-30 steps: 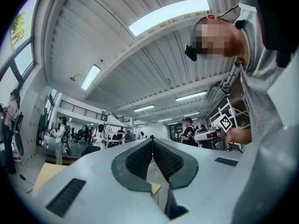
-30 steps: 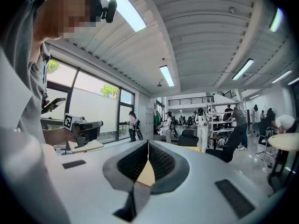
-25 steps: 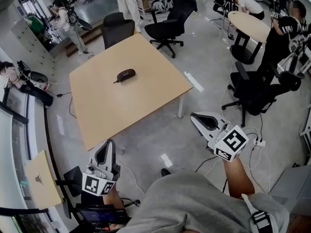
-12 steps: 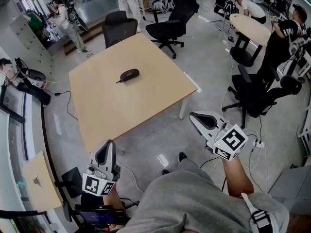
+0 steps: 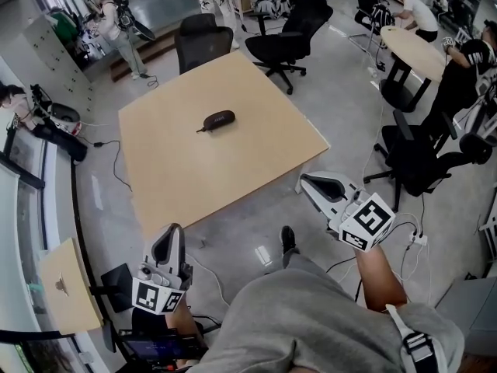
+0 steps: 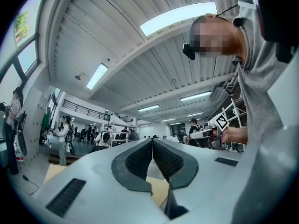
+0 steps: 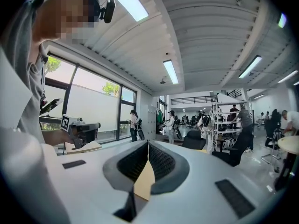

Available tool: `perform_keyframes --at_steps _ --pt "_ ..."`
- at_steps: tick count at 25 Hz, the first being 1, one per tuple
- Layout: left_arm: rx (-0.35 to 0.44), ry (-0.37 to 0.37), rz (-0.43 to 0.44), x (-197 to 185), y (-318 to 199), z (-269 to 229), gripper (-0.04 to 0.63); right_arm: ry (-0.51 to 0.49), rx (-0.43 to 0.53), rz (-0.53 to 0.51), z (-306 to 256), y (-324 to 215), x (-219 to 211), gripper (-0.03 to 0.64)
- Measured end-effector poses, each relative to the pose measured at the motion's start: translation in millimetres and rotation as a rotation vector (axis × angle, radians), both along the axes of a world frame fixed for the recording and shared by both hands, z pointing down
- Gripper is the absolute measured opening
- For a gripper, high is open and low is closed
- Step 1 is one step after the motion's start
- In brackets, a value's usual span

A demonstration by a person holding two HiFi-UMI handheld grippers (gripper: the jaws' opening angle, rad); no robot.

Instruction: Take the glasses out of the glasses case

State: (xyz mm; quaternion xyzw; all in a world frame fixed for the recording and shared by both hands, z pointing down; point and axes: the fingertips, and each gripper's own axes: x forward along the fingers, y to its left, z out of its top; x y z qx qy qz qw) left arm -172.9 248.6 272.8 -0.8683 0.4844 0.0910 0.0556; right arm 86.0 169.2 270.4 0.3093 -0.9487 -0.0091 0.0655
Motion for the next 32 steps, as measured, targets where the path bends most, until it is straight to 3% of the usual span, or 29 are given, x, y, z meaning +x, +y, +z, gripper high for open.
perform_keyframes --at_steps 15,32 --pt "-0.042 -0.011 -0.071 -2.9 -97.6 3.9 0.011 -0.015 -0.034 -0.078 7.3 -115.7 -13.4 0.008" --pt "-0.063 -0.032 -0.094 65.9 -262.8 1.5 0.011 -0.035 -0.066 -0.152 15.7 -283.1 31.2 0.008"
